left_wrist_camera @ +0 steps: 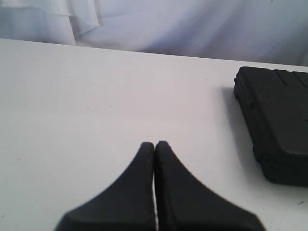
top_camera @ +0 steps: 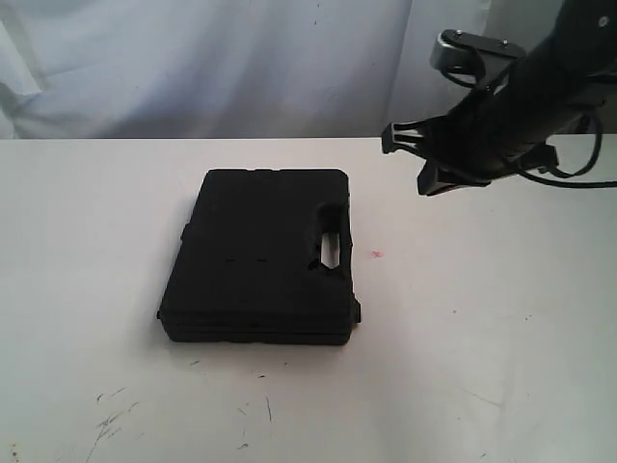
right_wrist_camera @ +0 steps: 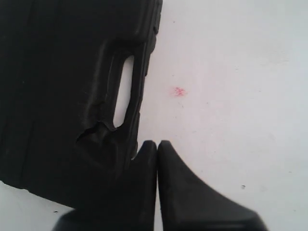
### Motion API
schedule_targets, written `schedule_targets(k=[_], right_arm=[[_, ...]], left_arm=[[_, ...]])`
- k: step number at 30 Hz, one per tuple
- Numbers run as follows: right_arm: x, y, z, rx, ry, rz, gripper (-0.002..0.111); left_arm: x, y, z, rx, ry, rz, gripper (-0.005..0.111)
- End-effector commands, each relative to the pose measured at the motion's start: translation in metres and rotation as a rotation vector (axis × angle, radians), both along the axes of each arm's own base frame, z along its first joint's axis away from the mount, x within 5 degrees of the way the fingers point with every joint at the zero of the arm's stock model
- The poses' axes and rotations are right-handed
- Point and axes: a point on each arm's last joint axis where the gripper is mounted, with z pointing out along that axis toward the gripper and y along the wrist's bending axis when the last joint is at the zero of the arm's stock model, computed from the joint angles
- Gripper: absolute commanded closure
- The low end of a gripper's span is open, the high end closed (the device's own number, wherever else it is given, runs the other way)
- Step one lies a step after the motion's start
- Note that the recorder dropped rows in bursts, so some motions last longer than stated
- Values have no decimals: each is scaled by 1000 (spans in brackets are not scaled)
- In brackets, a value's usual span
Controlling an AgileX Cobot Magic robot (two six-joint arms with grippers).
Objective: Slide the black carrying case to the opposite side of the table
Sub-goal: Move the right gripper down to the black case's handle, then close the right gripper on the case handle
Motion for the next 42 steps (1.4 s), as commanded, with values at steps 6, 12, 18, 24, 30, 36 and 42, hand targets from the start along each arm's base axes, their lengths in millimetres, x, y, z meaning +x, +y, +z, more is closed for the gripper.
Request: schedule_targets(k=[6, 12, 18, 24, 30, 36, 42], right_arm=[[25, 39, -15, 3, 25, 73, 108], [39, 55, -22, 3, 17, 106, 98], [54, 63, -35, 4, 28, 107, 69], [70, 66, -60, 4, -7, 98, 52], [78, 69, -90, 5, 22, 73, 56], [86, 73, -98, 6, 60, 65, 57], [89, 70, -101, -24, 61, 40, 57]], left_arm=[[0, 0, 0, 2, -12, 2, 107], [0, 0, 0, 2, -12, 2, 107], [0, 0, 0, 2, -12, 2, 107], [0, 0, 0, 2, -12, 2, 107], [0, 0, 0, 2, -12, 2, 107], [0, 0, 0, 2, -12, 2, 107], [0, 0, 0, 2, -12, 2, 107]])
